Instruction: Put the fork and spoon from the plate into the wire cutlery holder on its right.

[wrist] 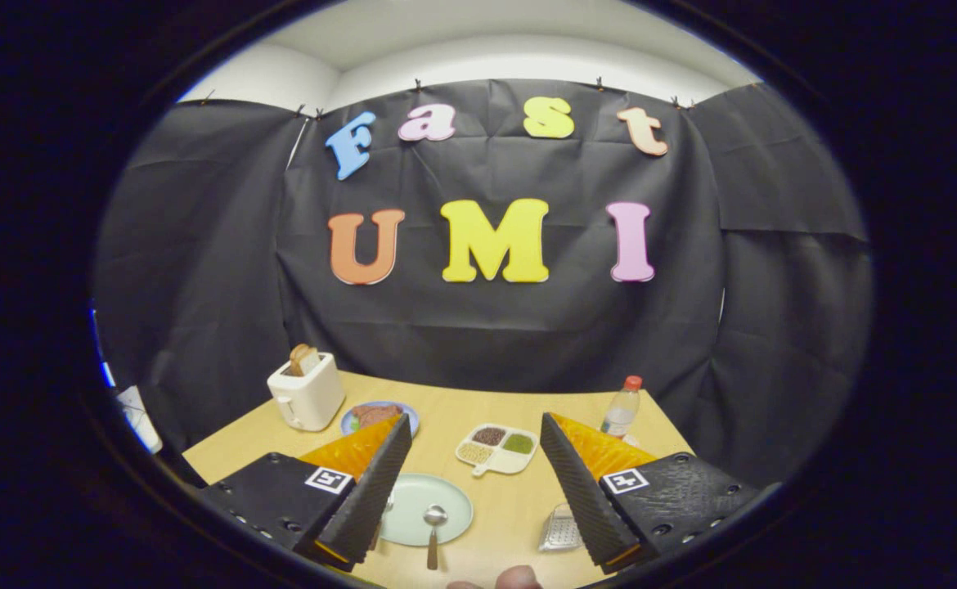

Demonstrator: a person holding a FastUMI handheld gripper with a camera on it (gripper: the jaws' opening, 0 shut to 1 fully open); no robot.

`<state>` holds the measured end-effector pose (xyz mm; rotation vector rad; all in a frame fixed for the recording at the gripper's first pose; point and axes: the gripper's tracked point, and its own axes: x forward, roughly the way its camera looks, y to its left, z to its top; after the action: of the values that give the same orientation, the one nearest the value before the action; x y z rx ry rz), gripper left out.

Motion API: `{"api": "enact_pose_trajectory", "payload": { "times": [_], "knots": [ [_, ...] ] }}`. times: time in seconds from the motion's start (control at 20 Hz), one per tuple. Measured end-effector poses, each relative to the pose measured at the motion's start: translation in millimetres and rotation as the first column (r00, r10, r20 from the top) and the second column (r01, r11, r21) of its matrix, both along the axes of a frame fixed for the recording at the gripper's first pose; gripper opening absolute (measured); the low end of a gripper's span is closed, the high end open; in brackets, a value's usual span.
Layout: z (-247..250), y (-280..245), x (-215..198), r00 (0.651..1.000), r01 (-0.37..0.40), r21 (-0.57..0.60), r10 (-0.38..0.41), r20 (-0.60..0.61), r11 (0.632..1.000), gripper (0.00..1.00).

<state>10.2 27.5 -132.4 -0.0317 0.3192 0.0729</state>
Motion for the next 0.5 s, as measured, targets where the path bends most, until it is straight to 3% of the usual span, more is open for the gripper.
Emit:
{"api": "enact_pose_trajectory", "payload": {
  "times": [0.25,0.5],
  "knots": [
    [-86,13,-13,0.979,-0.057,-0.035,0.049,-0.197,0.998,0.95],
    [-161,29,-36,0.905,-0.132,-0.059,0.096,-0.415,0.990,0.95]
  ]
}}
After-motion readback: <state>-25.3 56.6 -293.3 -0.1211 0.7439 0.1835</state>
